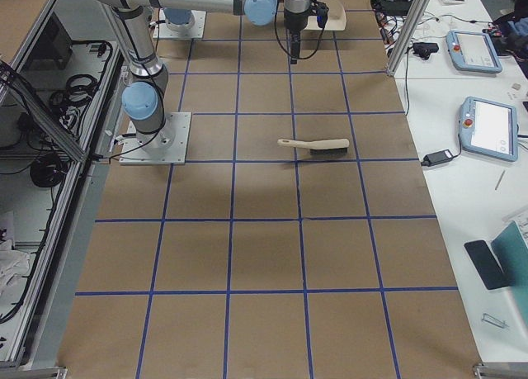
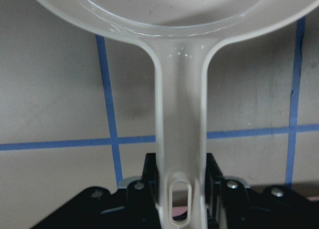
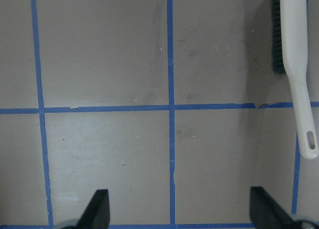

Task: Sweep and dump trash into bin
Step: 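Bring the empty dustpan back and lower it onto the table with the left gripper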

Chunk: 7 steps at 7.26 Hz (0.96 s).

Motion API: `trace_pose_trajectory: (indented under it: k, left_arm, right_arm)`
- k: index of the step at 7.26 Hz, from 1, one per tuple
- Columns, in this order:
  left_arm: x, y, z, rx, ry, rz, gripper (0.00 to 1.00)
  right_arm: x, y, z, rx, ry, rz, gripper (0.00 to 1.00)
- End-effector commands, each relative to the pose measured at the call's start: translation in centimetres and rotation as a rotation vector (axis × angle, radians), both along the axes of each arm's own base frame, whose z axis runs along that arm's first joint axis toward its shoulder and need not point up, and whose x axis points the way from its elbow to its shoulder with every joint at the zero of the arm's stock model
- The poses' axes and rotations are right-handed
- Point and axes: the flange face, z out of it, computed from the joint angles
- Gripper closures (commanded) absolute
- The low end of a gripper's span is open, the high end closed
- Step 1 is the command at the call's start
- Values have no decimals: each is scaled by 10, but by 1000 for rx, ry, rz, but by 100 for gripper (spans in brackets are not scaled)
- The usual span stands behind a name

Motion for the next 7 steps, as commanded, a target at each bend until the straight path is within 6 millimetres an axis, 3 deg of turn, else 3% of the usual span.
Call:
trace_pose_trajectory:
  k: [1,4,7]
  left_arm:
    - [-14,10,-39,-11,-2,45,88]
    - [-19,21,-50,-14,-13,-6,86]
    - [-20,23,-57,0,-10,-46,86]
  right_arm:
    - [-2,2,2,-1,23,-10,0]
    - [-14,2,4,-3,130,-8,0]
    - [-12,2,7,-15,119,-6,0]
